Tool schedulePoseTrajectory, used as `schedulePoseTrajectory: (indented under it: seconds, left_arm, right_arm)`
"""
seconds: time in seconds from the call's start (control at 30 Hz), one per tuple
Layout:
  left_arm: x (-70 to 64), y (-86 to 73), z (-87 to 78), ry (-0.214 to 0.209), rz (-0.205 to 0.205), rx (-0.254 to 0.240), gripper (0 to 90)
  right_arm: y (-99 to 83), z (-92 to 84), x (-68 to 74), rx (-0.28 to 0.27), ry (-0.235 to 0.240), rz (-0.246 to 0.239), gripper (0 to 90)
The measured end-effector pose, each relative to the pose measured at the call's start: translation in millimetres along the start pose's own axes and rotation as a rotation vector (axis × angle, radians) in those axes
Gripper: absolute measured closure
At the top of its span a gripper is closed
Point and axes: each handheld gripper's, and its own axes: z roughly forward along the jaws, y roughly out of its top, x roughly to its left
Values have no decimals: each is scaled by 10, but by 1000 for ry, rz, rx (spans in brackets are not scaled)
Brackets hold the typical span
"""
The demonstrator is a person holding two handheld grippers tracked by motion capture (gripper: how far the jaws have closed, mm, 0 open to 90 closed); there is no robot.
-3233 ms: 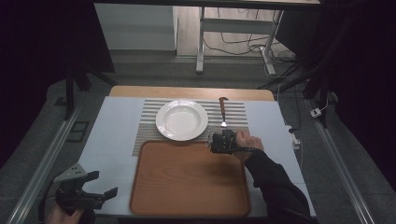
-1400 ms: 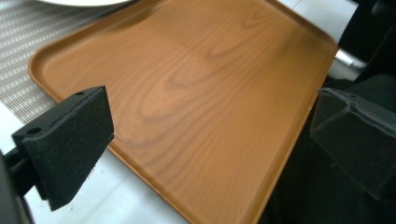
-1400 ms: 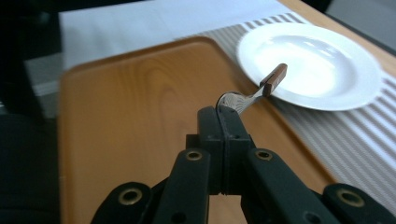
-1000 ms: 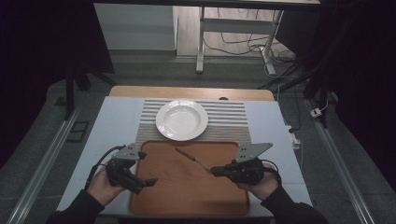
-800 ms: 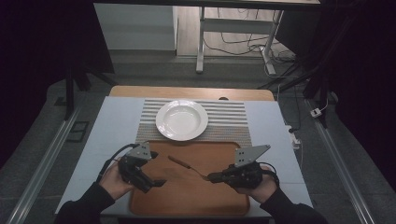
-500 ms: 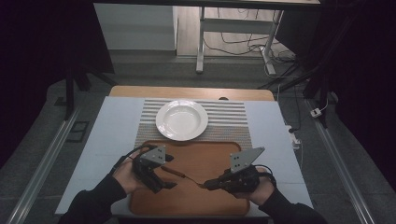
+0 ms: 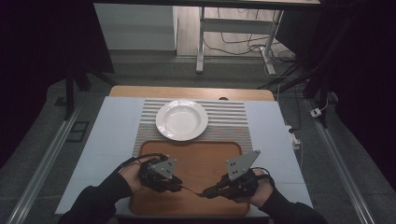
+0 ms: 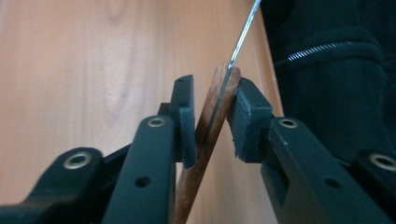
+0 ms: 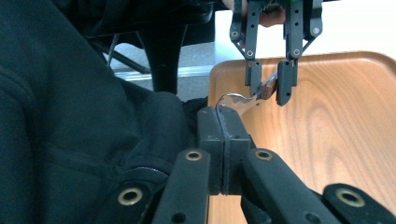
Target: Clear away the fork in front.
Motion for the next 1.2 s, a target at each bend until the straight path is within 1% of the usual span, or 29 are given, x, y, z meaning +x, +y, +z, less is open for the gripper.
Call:
schedulePoseTrajectory:
  seconds: [0.03, 0.1, 0.13, 0.17, 0.2, 0.27, 0.3, 0.33, 0.37, 0.4, 0.43, 0.47, 0.5, 0.53, 0.57, 0.6, 0.67, 0.7, 0.73, 0.77, 0.8, 0.83, 0.87, 0.9, 0.93, 1.0, 1.07, 1.13, 1.2]
  left_arm:
    - [-4, 2, 9, -3, 8, 4, 734]
    - [-5, 1, 22, -24, 30, 18, 741]
    - [-12, -2, 32, -26, 33, 17, 755]
    - [-17, -7, 38, -28, 40, 21, 762]
    - [-15, -11, 39, -34, 57, 31, 771]
    - [-21, -29, 52, -36, 65, 32, 791]
    - [-17, -39, 59, -47, 62, 29, 798]
    - [-15, -48, 62, -47, 60, 29, 801]
    - [-8, -59, 64, -42, 26, 25, 802]
    - [-8, -59, 64, -42, 26, 25, 802]
    - [4, -66, 56, -38, -11, 30, 802]
    - [4, -66, 56, -38, -11, 30, 802]
    - [12, -71, 51, -39, -28, 33, 802]
    - [18, -84, 48, -42, -67, 34, 802]
    - [18, -84, 48, -42, -67, 34, 802]
    - [19, -89, 45, -39, -88, 36, 802]
    - [28, -102, 27, -36, -126, 35, 801]
    - [23, -118, 6, -19, -167, 19, 802]
    - [23, -118, 6, -19, -167, 19, 801]
    - [22, -126, -2, -14, -193, 15, 801]
    - [23, -135, -14, -4, -207, 17, 801]
    - [22, -143, -22, 9, -228, 12, 801]
    - [20, -151, -31, 16, -248, 12, 801]
    - [17, -160, -39, 22, -265, 9, 801]
    - [15, -166, -46, 30, -280, 11, 801]
    - [10, -173, -54, 40, -318, 13, 801]
    - [-4, -176, -57, 56, -347, 20, 801]
    - [-15, -179, -57, 79, -372, 38, 801]
    - [-25, -186, -46, 102, -412, 56, 801]
  right_arm:
    - [-3, 3, 0, 6, 1, -6, 899]
    - [-7, 9, -2, 7, 8, -10, 899]
    - [-16, 17, -7, 10, 12, -10, 894]
    - [-25, 21, -14, 10, 7, -9, 889]
    - [-36, 18, -26, 15, 3, -5, 881]
    - [-63, 10, -54, 13, -32, 6, 850]
    - [-78, 9, -69, 11, -51, 16, 834]
    - [-90, 3, -84, 12, -71, 23, 818]
    - [-101, 0, -98, 11, -86, 37, 804]
    - [-101, 0, -98, 11, -86, 37, 804]
    - [-117, 6, -117, 4, -128, 58, 774]
    - [-121, 6, -124, 3, -152, 68, 752]
    - [-123, 0, -132, 5, -172, 76, 721]
    - [-126, -5, -136, -1, -192, 85, 690]
    - [-129, -17, -141, 2, -219, 90, 660]
    - [-135, -25, -141, -3, -247, 104, 635]
    - [-154, -52, -147, -13, -290, 118, 576]
    - [-164, -68, -145, -14, -319, 125, 547]
    - [-174, -83, -144, -11, -346, 135, 519]
    - [-185, -95, -141, -10, -374, 150, 491]
    - [-197, -106, -135, -13, -402, 165, 464]
    - [-197, -106, -135, -13, -402, 165, 464]
    - [-223, -132, -125, -8, -440, 202, 406]
    - [-238, -140, -119, -7, -461, 220, 377]
    - [-238, -140, -119, -7, -461, 220, 377]
    - [-267, -158, -97, 6, -505, 241, 320]
    - [-294, -178, -68, 25, -548, 245, 271]
    - [-323, -198, -39, 30, -576, 257, 242]
    - [-354, -229, -8, 27, -603, 272, 221]
